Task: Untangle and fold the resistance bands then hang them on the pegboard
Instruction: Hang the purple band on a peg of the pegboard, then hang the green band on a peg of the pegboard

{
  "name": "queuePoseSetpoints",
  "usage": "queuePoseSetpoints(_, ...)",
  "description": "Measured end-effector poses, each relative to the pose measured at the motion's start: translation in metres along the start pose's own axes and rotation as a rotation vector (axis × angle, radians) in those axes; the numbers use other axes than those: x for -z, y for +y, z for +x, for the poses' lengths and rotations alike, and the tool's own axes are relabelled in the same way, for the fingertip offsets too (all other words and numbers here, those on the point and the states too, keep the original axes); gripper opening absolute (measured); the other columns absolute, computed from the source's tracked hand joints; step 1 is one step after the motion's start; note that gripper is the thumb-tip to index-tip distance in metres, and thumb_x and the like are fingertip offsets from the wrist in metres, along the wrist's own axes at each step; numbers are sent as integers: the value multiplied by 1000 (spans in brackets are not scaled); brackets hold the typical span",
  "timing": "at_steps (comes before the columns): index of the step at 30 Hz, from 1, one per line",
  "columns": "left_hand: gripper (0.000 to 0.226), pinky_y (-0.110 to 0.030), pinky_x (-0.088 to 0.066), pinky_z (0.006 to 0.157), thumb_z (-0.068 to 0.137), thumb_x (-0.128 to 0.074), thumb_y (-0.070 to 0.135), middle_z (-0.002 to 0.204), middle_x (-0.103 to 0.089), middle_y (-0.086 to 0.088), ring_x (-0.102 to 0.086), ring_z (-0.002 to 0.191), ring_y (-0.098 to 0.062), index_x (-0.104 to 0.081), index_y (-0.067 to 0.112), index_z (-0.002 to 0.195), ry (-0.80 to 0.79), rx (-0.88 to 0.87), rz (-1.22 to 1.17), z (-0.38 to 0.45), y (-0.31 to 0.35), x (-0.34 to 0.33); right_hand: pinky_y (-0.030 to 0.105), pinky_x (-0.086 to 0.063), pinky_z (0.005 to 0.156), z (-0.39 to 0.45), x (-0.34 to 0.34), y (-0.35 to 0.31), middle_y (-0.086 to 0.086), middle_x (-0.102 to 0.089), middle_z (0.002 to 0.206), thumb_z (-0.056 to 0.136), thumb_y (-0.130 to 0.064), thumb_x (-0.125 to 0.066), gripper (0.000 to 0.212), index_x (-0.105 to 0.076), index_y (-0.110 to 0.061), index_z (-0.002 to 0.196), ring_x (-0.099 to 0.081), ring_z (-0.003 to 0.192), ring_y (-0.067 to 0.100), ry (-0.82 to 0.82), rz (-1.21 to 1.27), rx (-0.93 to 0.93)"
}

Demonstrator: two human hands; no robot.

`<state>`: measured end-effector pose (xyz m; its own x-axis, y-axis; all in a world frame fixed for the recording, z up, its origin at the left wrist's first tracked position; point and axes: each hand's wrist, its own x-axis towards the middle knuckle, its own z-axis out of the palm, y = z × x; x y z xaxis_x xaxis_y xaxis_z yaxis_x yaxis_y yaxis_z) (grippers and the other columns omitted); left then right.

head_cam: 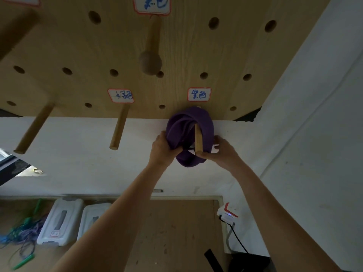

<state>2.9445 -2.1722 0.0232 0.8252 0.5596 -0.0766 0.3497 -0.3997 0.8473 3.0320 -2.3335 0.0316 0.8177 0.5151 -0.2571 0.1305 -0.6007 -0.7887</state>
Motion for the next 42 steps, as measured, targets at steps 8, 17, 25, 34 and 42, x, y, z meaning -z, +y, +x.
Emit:
queuePoseSetpoints(8, 70, -20, -46, 73, 72, -77, 19, 128, -43, 2, -47, 112, -16, -39, 17, 130, -95, -142, -84, -17, 23, 41, 10, -46, 78, -46, 31, -49, -15, -55, 105, 78, -16, -73, 42, -49, -22, 112, -55, 97, 2, 126, 218, 391)
queuePoseSetpoints(17, 32, -30, -48, 67, 82, -64, 12, 99, -59, -8, -58, 80, -23, -49, 7, 109, 207, -323, 171, -31, 57, 29, 31, -50, 82, -39, 23, -64, 2, -54, 111, 78, -28, -73, 54, -42, -9, 117, -55, 97, 17, 138, -98, 441)
queuePoseSetpoints(25, 26, -32, -43, 74, 88, -53, 9, 106, -54, -17, -53, 94, -31, -46, 0, 112, 232, -405, 449, -28, 56, 29, 32, -48, 81, -35, 40, -63, 10, -53, 114, 81, -10, -68, 38, -53, -9, 116, -52, 98, 20, 410, -254, 566)
queuePoseSetpoints(34, 36, -29, -52, 77, 85, -63, 12, 110, -54, -9, -57, 86, -16, -47, 2, 115, 99, -377, 140, -41, 50, 35, 30, -51, 77, -37, 33, -69, 7, -63, 98, 83, -10, -67, 25, -58, -4, 106, -59, 83, 18, 326, -154, 492)
queuePoseSetpoints(42, 24, -40, -51, 76, 84, -52, -2, 106, -58, -12, -61, 82, -26, -50, 1, 107, -55, -168, 194, -162, -42, 53, 15, -43, 63, -162, -71, -20, 0, -58, 88, 89, -10, -55, 11, -54, -10, 100, -53, 70, 5, 391, 66, 180)
